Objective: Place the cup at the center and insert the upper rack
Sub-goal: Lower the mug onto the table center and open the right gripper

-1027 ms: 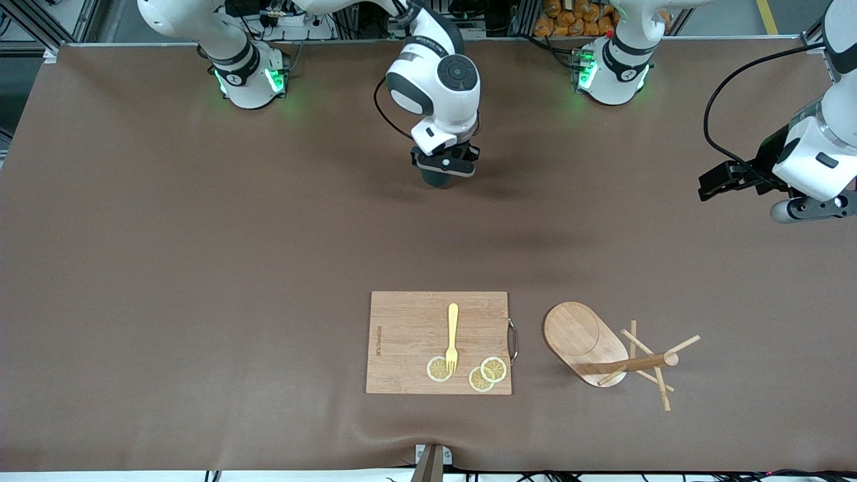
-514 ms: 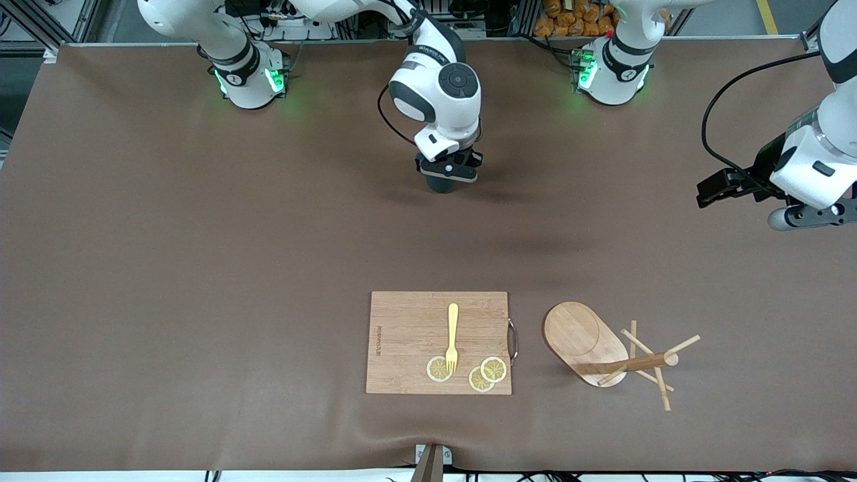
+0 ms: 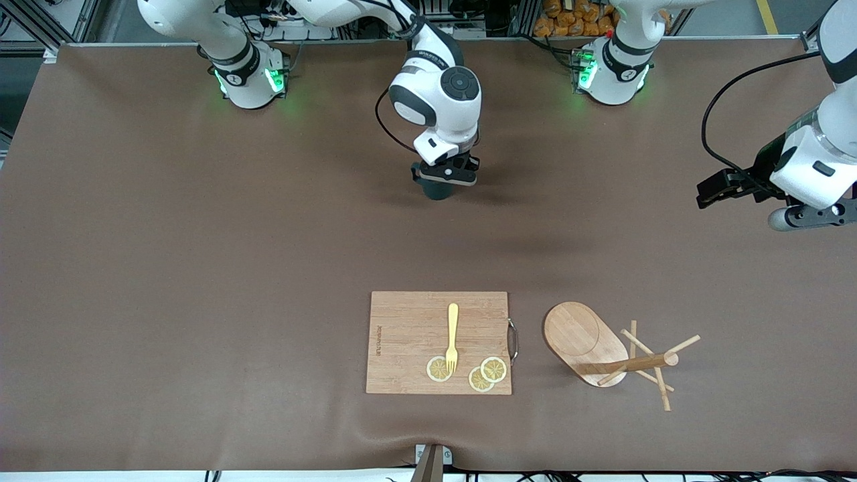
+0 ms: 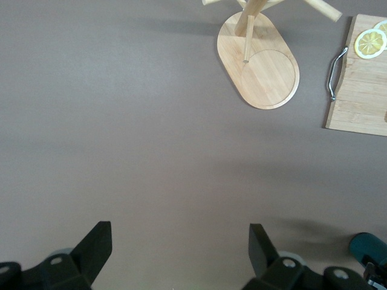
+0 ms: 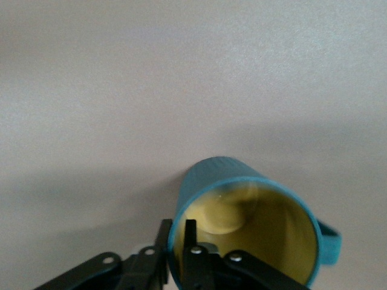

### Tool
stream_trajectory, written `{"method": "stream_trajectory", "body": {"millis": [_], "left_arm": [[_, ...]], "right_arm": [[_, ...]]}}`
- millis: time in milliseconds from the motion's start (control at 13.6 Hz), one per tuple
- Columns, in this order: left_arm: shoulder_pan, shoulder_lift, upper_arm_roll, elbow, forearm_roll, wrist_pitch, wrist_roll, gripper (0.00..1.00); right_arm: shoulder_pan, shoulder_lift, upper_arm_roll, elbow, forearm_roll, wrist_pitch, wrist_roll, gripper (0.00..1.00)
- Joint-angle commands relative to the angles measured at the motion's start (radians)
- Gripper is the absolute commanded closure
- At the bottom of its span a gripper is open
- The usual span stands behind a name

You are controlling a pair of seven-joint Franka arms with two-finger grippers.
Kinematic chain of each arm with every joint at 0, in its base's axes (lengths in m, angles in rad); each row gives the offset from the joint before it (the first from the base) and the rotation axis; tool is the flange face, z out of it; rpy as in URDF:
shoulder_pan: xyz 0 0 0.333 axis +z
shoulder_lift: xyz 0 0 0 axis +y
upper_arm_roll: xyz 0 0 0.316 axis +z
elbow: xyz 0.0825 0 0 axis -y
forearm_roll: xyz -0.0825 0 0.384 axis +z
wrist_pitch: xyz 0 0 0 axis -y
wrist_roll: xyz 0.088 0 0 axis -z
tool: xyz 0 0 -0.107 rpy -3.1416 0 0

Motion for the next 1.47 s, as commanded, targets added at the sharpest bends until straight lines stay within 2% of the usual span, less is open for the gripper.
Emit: {"method": "stream_trajectory", "body": {"millis": [0,73,293,367,660,1027,1247,1394], "left_arm": [[0.005,0.003,-0.007,0.013,0.012,0.001,-0.018,0.00],[0.004,0.003,-0.007,0.013,0.012,0.003,-0.013,0.00],[-0.003,0.008,-0.002,0.016,0.020,0.001,-0.013,0.00],[-0.002,0.008,-0.002,0.016,0.020,0.001,-0.012,0.00],[-0.002,0.006,-0.002,0.015,0.020,0.000,-0.001,0.00],[-0.006,0.008,0.000,0.015,0.004,0.001,-0.020,0.00],[-0.035,0.008,0.000,0.015,-0.037,0.001,-0.119,0.00],[-0.077,0.008,0.000,0.016,-0.039,0.001,-0.208,0.00]], "right_arm": [[0.002,0.016,-0.001,0.024,-0.037,0.000,0.009,0.53],[0.000,0.016,0.000,0.030,-0.037,0.001,0.009,0.45],[-0.006,0.010,-0.001,0.039,-0.036,0.000,0.008,0.06],[-0.009,-0.001,-0.001,0.039,-0.037,0.000,0.005,0.00],[-0.075,-0.112,0.000,0.039,-0.028,-0.023,-0.067,0.00],[-0.206,-0.329,0.003,0.060,-0.019,-0.342,-0.213,0.00],[-0.302,-0.401,0.005,0.161,-0.020,-0.566,-0.329,0.00],[-0.393,-0.454,0.007,0.201,-0.019,-0.656,-0.475,0.00]]}}
